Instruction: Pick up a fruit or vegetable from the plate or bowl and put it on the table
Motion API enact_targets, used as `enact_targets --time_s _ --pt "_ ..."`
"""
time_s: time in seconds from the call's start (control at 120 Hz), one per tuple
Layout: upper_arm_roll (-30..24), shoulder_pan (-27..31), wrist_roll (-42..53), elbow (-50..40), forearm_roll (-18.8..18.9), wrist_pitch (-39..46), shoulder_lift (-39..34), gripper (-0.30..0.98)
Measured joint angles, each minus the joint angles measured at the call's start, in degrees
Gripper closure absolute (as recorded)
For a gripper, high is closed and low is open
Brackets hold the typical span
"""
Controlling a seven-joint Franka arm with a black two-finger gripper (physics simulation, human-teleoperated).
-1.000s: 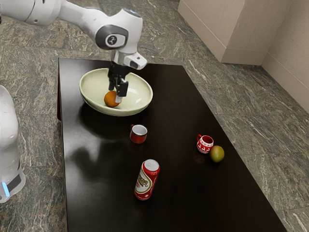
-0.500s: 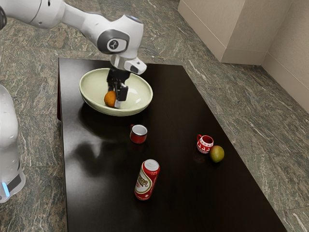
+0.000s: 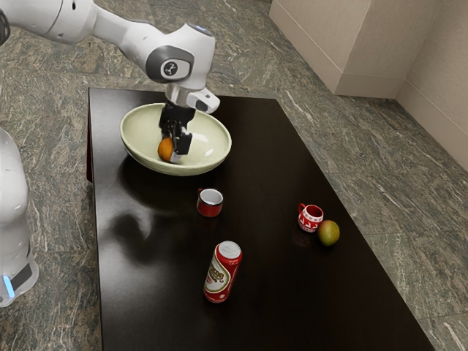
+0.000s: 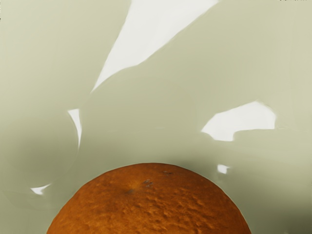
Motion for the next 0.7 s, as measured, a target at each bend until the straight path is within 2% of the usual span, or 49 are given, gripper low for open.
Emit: enact_targets --time_s 0.5,0.583,0.7 --pt "0.1 0.0 -2.3 0.7 0.1 0.2 -1.0 0.30" --pt "0.0 0.0 -2.6 3.5 0.2 -0.2 -1.2 0.35" --pt "-0.3 -0.6 -2.9 7.6 0.4 -1.3 -0.7 0.34"
